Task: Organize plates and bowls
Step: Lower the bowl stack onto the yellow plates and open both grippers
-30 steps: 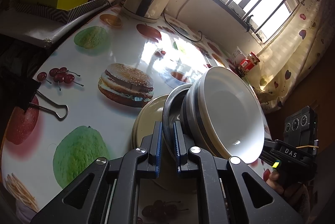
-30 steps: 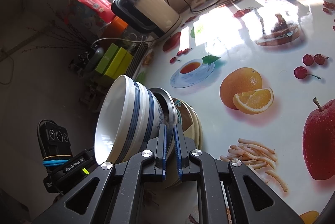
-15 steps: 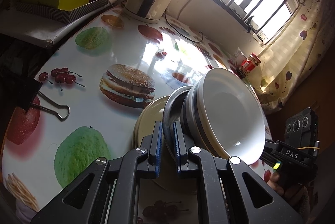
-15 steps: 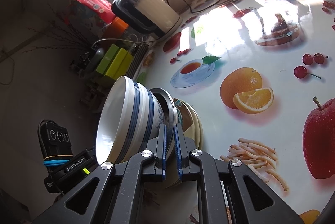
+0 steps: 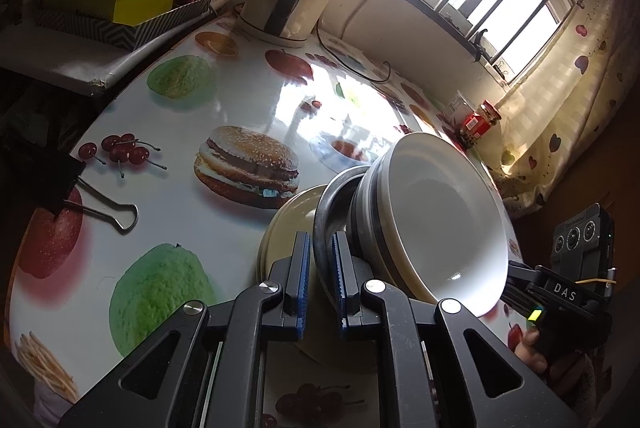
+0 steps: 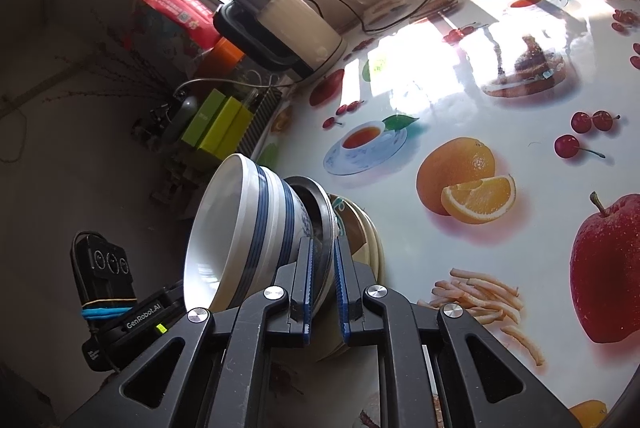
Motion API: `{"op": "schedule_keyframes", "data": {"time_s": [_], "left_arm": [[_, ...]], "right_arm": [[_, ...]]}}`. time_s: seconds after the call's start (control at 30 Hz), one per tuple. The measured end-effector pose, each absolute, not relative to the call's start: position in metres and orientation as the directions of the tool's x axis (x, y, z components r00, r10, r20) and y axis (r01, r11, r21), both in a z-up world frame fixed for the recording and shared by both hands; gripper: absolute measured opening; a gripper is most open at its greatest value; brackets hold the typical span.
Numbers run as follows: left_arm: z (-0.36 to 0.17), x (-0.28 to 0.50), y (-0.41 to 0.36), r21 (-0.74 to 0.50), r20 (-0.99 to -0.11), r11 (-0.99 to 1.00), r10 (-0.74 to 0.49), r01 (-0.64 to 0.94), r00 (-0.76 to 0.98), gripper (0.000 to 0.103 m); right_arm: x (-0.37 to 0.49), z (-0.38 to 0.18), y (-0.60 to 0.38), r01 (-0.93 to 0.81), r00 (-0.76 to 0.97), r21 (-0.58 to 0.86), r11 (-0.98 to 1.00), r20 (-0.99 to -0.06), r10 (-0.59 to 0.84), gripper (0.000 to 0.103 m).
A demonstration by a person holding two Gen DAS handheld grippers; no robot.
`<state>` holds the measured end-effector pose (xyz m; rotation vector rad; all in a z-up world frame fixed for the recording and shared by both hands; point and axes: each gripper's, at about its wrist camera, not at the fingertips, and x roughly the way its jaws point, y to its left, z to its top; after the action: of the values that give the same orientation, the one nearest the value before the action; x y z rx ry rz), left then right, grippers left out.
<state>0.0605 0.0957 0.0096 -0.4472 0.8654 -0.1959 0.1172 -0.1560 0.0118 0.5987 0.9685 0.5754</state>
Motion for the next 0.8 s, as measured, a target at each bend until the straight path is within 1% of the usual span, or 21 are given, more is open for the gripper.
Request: {"op": "schedule_keyframes", "data": {"time_s": [0.13,0.27,0.37,0.43,0.53,0.57,0.63,0.73,0.8], "left_arm": [[0.009,0.058,0.096,-0.445,-0.697,0.895,-0.325,-0.031,0.64,0.019],[0.01,0.055,0.096,-0.438,-0.7,0.899,-0.318,-0.033,0.64,0.021],[0.012,0.051,0.096,-0.43,-0.7,0.902,-0.311,-0.031,0.643,0.022],[0.015,0.048,0.095,-0.408,-0.701,0.913,-0.292,-0.029,0.651,0.023],[0.019,0.043,0.097,-0.391,-0.699,0.92,-0.272,-0.035,0.662,0.033],[0.02,0.041,0.098,-0.392,-0.696,0.919,-0.27,-0.038,0.665,0.034],[0.023,0.035,0.099,-0.39,-0.688,0.92,-0.265,-0.037,0.676,0.04],[0.025,0.027,0.097,-0.36,-0.691,0.933,-0.248,-0.025,0.679,0.045],[0.026,0.023,0.097,-0.356,-0.692,0.934,-0.245,-0.026,0.679,0.045]], "right_arm": [[0.116,0.013,-0.157,-0.18,0.454,0.68,0.711,-0.584,0.673,0.016],[0.114,0.015,-0.159,-0.176,0.461,0.674,0.718,-0.588,0.665,0.022],[0.112,0.019,-0.161,-0.178,0.472,0.666,0.725,-0.589,0.656,0.028],[0.109,0.022,-0.162,-0.186,0.478,0.655,0.733,-0.591,0.649,0.034],[0.104,0.028,-0.16,-0.205,0.489,0.633,0.747,-0.594,0.638,0.035],[0.103,0.029,-0.16,-0.209,0.492,0.624,0.753,-0.598,0.633,0.036],[0.099,0.033,-0.158,-0.222,0.496,0.605,0.765,-0.605,0.623,0.04],[0.092,0.038,-0.156,-0.244,0.507,0.566,0.788,-0.618,0.601,0.045],[0.088,0.041,-0.156,-0.253,0.518,0.548,0.797,-0.619,0.59,0.045]]}}
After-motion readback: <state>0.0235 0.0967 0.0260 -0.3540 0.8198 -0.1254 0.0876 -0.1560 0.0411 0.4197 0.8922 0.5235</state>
